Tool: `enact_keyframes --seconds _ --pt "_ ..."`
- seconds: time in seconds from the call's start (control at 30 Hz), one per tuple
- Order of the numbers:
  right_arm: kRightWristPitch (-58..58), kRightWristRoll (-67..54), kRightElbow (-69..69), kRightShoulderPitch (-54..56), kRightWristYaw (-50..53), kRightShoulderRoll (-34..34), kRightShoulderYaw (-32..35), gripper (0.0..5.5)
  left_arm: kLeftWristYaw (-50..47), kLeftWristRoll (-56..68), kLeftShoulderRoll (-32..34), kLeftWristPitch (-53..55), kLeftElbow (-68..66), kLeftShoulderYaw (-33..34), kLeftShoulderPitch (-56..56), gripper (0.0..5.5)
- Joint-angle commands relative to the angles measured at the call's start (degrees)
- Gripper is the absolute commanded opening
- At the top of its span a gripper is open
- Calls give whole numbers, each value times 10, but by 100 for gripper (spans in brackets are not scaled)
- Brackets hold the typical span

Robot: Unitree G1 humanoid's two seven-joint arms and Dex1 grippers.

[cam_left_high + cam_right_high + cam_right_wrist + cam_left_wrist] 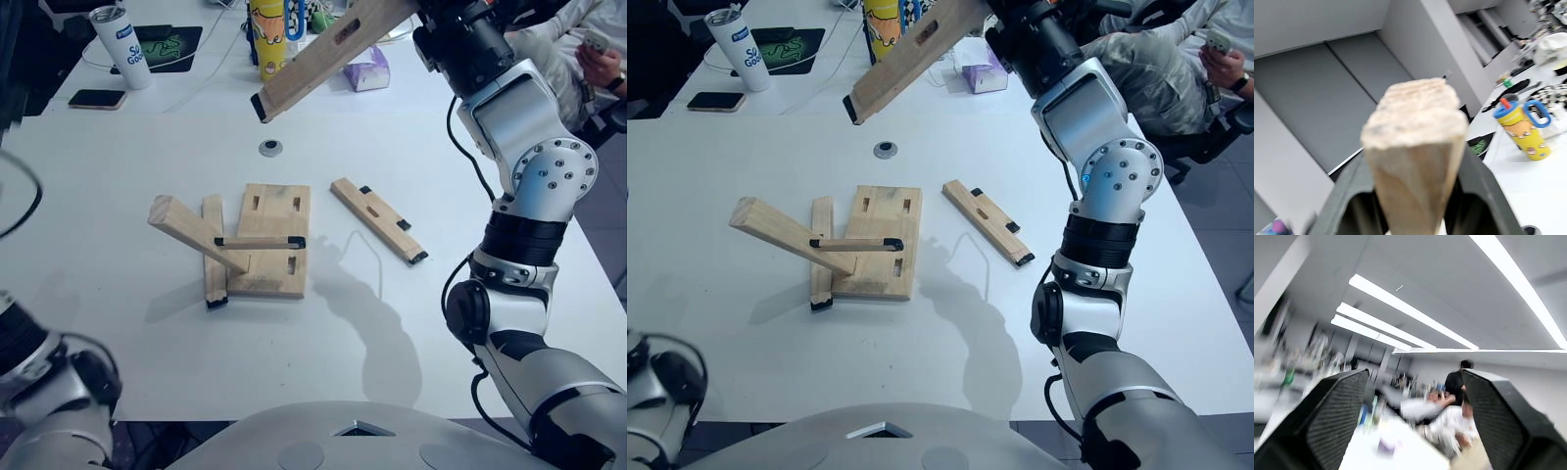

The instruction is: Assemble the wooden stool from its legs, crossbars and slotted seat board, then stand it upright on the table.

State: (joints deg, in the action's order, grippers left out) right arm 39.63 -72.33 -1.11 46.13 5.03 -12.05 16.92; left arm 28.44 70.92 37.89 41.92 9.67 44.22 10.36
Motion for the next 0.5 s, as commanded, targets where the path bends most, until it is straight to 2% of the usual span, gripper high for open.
enact_keyframes --seconds 0.03,0.2,0.33,0.4,0.5 --pt "5 5 4 1 4 4 8 102 129 -58 44 21 -3 -41 -117 354" --pt "11 5 0 -3 5 6 10 102 261 -215 108 -54 18 -136 -212 354" --pt "13 5 -7 -10 9 10 11 102 281 -404 155 -157 -3 -241 -281 354" --pt "13 4 -9 -11 10 12 11 102 289 -451 155 -190 -1 -271 -310 354" --pt "15 4 -9 -13 10 12 12 102 284 -450 130 -185 37 -292 -310 354"
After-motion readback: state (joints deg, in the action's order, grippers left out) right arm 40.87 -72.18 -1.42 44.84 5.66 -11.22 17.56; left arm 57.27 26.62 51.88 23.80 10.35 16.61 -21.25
